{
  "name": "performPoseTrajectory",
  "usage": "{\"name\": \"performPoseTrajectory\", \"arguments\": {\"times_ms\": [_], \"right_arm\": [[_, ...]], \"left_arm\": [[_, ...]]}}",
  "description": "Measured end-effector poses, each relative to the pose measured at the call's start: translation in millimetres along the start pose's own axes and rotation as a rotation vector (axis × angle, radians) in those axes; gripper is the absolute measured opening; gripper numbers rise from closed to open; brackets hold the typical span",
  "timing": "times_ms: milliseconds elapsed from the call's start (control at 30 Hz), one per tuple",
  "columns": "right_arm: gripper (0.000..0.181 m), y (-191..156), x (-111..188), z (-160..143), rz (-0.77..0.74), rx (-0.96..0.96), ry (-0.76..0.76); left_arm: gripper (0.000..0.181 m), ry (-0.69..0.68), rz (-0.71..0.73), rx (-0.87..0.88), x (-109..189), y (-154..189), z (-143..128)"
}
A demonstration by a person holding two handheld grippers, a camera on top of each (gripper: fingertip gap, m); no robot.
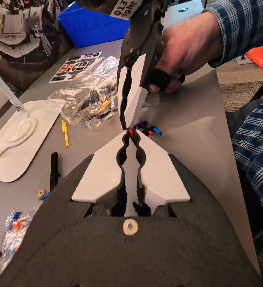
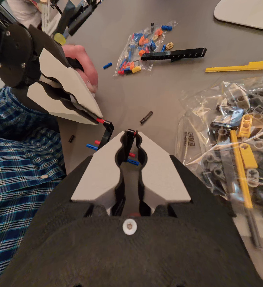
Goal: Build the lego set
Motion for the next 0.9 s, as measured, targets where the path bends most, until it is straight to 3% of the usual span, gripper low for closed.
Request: {"name": "performPoseTrajectory", "arguments": {"times_ms": [900], "right_arm": [[0.006,-2,12,13,0.073,-0.020,0.096]], "left_arm": [[0.002,0.068,0.061,-0.014,4,-6,16]]}}
Point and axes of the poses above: each gripper's, where its closed fingertips meet, x back along the fingers, z out of its top, y = z × x across the jaws, the point moved 7 cm from there along x, back along the fingers
